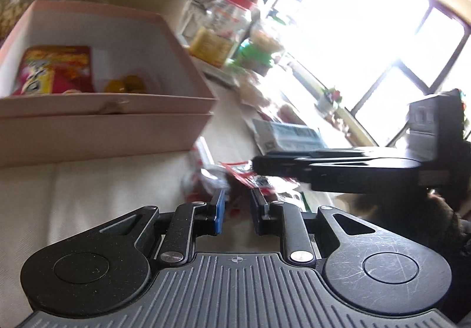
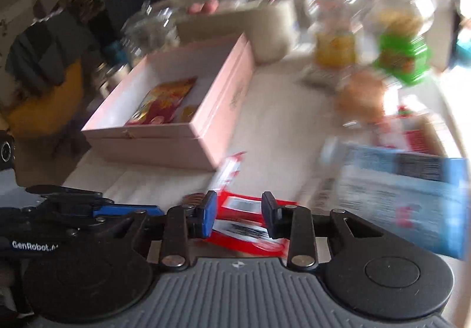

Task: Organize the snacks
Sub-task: 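Grasp the swirl lollipop by its stick with the left gripper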

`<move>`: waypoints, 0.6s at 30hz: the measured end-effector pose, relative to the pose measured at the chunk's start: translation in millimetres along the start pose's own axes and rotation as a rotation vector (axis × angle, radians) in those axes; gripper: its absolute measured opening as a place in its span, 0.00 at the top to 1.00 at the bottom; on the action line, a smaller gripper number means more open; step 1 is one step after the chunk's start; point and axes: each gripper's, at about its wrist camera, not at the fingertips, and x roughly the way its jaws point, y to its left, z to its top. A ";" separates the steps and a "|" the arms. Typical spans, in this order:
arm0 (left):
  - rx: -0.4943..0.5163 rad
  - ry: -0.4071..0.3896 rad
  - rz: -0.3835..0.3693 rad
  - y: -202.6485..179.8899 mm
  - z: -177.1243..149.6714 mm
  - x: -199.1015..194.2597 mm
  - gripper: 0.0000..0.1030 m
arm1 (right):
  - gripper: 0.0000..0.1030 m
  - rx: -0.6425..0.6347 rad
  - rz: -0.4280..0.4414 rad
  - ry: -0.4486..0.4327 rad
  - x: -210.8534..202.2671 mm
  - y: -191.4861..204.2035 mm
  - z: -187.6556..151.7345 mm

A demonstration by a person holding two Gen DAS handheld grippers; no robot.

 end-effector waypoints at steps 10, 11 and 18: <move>0.222 -0.018 0.246 -39.9 5.2 28.4 0.76 | 0.31 -0.118 -0.082 -0.043 -30.6 15.2 -63.9; 0.213 -0.021 0.264 -39.4 6.8 29.6 0.76 | 0.31 -0.122 -0.106 -0.053 -29.9 15.2 -66.8; 0.141 0.008 0.275 -29.9 24.2 54.1 0.70 | 0.29 -0.027 -0.107 -0.139 -36.4 3.2 -80.7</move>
